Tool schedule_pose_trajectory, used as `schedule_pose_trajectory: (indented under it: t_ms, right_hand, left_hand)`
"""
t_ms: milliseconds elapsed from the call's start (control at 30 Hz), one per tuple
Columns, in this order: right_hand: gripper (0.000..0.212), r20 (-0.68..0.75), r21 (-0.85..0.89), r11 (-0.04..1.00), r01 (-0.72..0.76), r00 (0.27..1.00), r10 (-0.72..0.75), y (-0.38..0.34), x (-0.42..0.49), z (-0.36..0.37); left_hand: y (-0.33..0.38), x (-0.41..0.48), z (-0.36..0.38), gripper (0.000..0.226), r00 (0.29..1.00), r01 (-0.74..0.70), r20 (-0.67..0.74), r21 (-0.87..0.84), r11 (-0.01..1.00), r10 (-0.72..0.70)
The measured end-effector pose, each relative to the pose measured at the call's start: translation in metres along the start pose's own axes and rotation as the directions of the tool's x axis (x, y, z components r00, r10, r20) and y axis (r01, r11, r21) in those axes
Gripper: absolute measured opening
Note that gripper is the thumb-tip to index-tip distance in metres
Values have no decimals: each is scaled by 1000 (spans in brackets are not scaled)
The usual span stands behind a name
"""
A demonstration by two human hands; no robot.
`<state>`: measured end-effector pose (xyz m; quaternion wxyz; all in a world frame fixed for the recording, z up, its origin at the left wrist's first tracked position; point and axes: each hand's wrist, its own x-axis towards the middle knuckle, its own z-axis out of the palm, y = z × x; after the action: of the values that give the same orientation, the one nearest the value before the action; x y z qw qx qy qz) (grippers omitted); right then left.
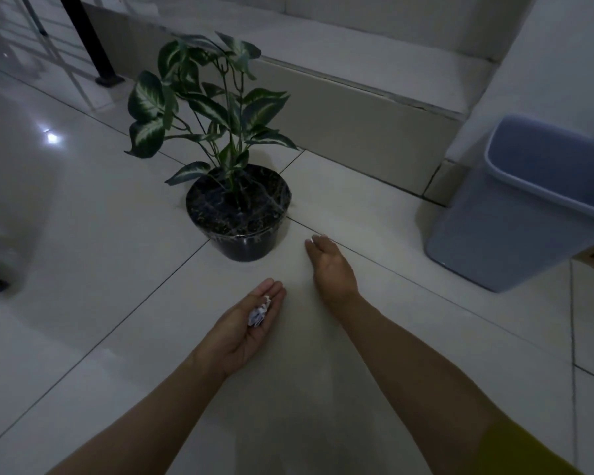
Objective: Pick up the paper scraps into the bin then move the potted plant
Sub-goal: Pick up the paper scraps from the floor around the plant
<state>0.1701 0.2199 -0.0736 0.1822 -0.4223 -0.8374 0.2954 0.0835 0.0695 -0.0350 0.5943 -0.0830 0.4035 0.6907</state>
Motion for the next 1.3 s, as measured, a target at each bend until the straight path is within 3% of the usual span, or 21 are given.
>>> schedule_pose_trajectory:
  t_ms: [133,300,367,400,467,567,633,733,867,1033,1200,1300]
  right_hand:
    - [39,53,-100,994,53,997,-48,3,-9,-7]
    - [31,251,-304,934,186,962,-110,1,-16,-22]
    - [28,147,-125,987,105,985,-86,-3,-25,-25]
    - [26,59,55,998,-24,998,21,-9,-31,-27]
    - [19,-40,459,857,-236,958,285,-20,-37,-35]
    - [26,107,862,396,-316,878,467,-42,-38,-49]
    - [30,204,945,139,-295,868,453,-59,-40,-57]
    - [30,305,949,-58,-308,860,409,-76,-44,-66]
    - [27,363,931,-192,-310,840,403,-88,-50,-65]
    - [17,416,909,-190,-372,838,352,-107,-57,-54]
    - [26,452,886,-271,-378,835,313,-113,-58,-52]
    - [26,431,898,-244,-365,841,327,-116,-58,-53]
  left_hand:
    - [1,-3,6,36,1000,-18,17,-38,999,18]
    - [0,-12,21,38,1000,-31,-3,-108,994,31]
    - [1,-15,28,37,1000,-29,4,-144,989,30]
    - [1,-16,31,37,999,-33,8,-155,987,35]
    - [2,-18,40,38,998,-57,4,-142,988,58]
    - [4,-18,54,39,992,-129,-28,-151,980,126]
    - [7,-16,59,40,983,-183,-53,-174,968,177]
    - [9,-14,65,42,970,-242,-68,-140,960,235]
    - [10,-15,71,39,971,-238,-50,-218,947,232]
    - [3,-21,74,36,973,-224,-25,-360,906,230]
    - [0,-23,73,40,967,-225,21,-398,890,254]
    - [0,-24,72,51,958,-242,58,-360,901,280]
